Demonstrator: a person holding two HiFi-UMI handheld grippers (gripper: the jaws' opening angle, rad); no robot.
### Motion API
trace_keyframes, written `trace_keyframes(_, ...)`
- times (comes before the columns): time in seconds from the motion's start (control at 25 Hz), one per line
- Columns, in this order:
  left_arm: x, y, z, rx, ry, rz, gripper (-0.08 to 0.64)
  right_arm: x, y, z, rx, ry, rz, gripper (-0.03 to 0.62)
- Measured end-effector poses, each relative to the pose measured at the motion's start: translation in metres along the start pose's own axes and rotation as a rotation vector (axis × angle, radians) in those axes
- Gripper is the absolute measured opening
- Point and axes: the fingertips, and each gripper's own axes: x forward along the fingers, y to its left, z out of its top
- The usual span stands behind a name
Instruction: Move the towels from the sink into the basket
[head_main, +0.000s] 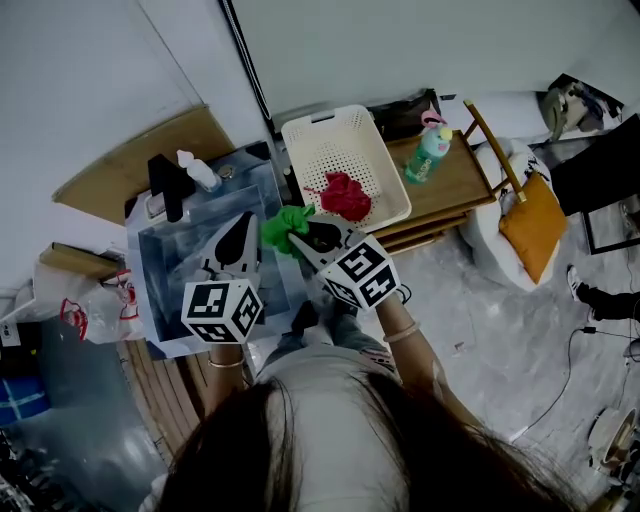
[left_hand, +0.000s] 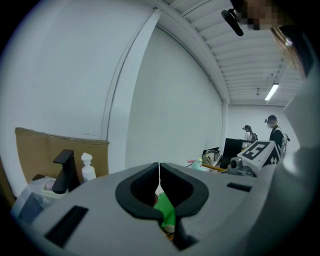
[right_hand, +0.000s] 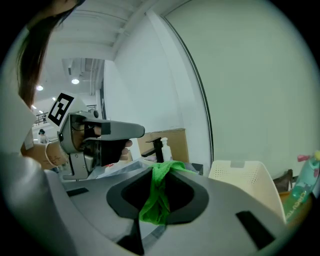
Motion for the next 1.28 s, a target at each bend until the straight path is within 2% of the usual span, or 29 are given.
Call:
trace_keyframes(0.4, 0.027, -0.034, -0.002, 0.002, 0.000, 0.003, 0.009, -0.037, -0.049, -0.005, -0.016, 0.004, -0.051, 0.089)
trace_keyframes(0.92, 0.046, -0.064, -0.009, -0.017, 0.004, 0.010, 0.009, -0.046, -0.111, -0.029, -0.119, 0.076, -0.159, 0.089)
trace_keyframes(1.04, 0.046, -0.066, -0.007, -0.014, 0.001, 0.017, 0.009, -0.040, -0.128, -0.045, -0.147, 0.126, -0.191, 0.089)
trace_keyframes(1.28, 0.043, -0.060, -0.010, -0.009, 0.015, 0.026, 0.009, -0.022, -0.160, -0.082, -0.254, 0.298, -0.242, 0.091)
